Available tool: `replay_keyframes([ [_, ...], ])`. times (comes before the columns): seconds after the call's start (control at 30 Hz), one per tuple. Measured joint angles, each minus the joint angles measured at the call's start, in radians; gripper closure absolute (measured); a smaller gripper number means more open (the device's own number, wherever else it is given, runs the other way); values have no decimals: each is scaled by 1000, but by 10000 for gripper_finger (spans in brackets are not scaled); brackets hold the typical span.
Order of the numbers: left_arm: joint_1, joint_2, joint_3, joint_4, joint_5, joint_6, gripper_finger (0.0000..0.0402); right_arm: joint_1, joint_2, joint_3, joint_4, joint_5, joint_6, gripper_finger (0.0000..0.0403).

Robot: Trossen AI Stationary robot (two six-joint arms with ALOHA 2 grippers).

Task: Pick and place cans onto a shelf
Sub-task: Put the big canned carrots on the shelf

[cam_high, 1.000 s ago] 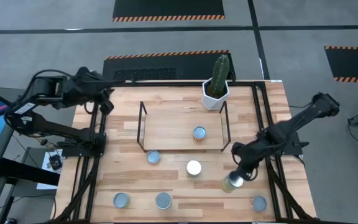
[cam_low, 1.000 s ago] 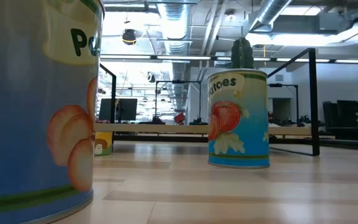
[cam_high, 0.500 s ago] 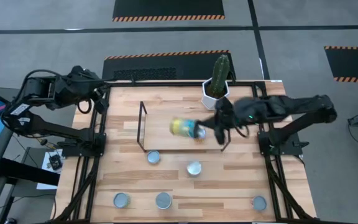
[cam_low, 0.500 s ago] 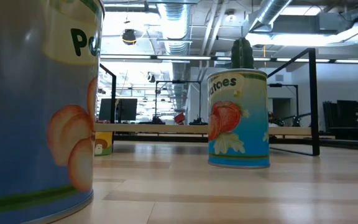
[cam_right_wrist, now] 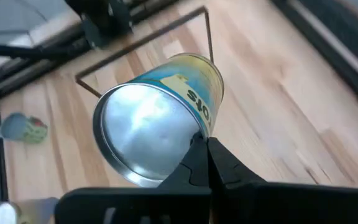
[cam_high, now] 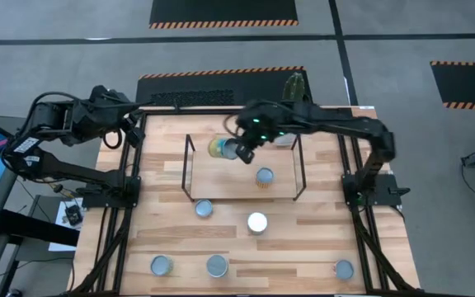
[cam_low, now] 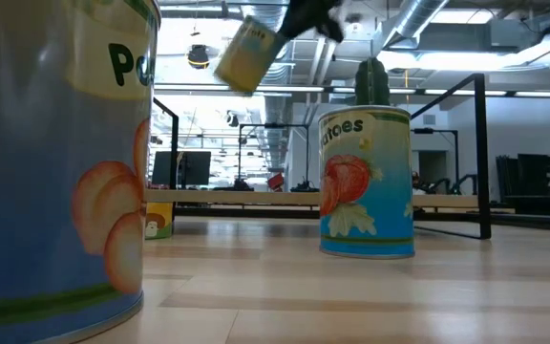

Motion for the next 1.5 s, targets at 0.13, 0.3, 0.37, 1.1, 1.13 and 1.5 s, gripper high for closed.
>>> replay_keyframes([
  [0.13,0,0,0,0,0,-2,315,-24,117,112,-38,-94,-34,403],
  [0.3,0,0,0,0,1,-24,315,-37,235,230,-131,-137,-38,403],
  [0.37,0,0,0,0,1,-27,315,-43,274,262,-179,-137,-36,403],
  [1.1,0,93,0,19,3,-34,315,-52,381,299,-423,-136,72,403],
  [1.13,0,101,0,19,2,-34,315,-49,380,293,-422,-136,72,403],
  [1.5,0,125,1,14,4,-31,315,-42,382,277,-425,-135,79,360],
])
